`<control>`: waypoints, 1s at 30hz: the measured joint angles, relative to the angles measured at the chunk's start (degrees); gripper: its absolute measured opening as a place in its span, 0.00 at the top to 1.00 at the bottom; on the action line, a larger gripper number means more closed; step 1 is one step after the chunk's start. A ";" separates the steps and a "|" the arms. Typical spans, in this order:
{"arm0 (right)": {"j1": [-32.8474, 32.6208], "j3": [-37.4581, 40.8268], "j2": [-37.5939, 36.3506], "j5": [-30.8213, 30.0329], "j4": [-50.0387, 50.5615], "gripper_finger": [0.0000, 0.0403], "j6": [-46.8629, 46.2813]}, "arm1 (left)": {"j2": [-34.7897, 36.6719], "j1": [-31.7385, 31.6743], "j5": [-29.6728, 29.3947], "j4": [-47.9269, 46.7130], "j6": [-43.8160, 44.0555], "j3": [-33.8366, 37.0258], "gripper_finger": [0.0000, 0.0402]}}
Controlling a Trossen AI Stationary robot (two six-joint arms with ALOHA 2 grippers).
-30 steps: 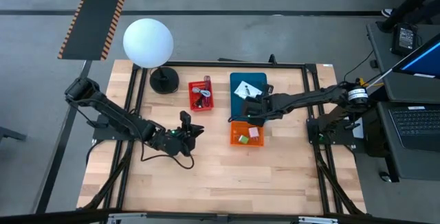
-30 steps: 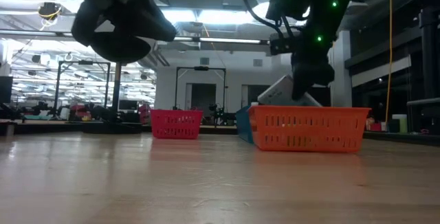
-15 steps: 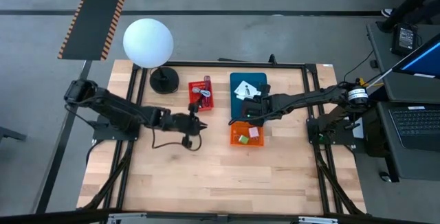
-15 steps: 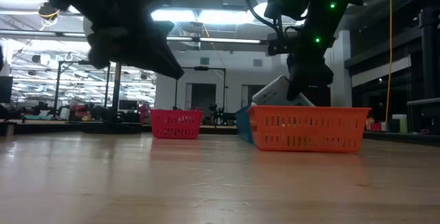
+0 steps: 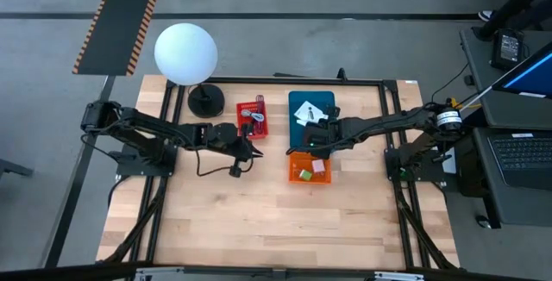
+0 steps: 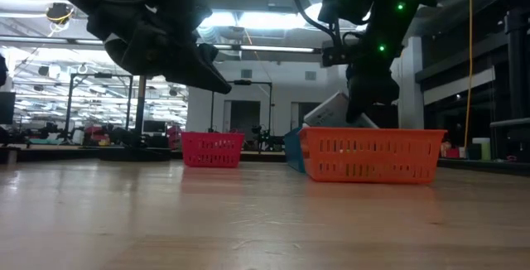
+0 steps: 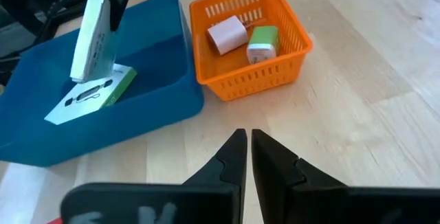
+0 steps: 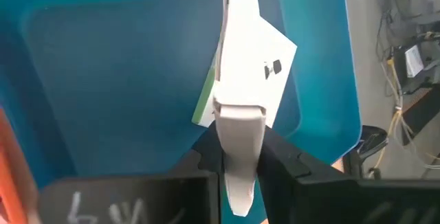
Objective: Pick and place items into bin
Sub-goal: Put the white card reader box into the blue bin, then return to Home Position
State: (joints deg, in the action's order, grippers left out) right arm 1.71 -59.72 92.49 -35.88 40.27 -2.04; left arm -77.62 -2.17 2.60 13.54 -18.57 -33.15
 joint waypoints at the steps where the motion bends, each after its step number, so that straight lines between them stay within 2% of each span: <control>1: -0.01 -0.01 0.00 0.32 0.00 0.87 -0.65 | -0.01 0.00 0.00 0.00 -0.02 0.00 0.95; 10: 0.00 -0.11 -0.02 6.65 -0.46 0.85 -3.43 | 0.01 0.14 0.10 -0.49 0.00 0.00 0.96; 22: -0.02 -0.04 0.07 8.94 -0.37 0.62 -5.27 | 0.00 0.00 0.05 -2.69 0.44 0.00 0.97; 30: -0.02 -2.94 0.07 10.30 1.59 0.56 -3.51 | -0.01 0.00 -0.01 -3.50 0.39 0.00 0.97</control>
State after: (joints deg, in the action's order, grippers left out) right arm 1.69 -62.66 92.55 -25.57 41.86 -5.55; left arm -77.62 -2.17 2.59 10.04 -18.17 -33.15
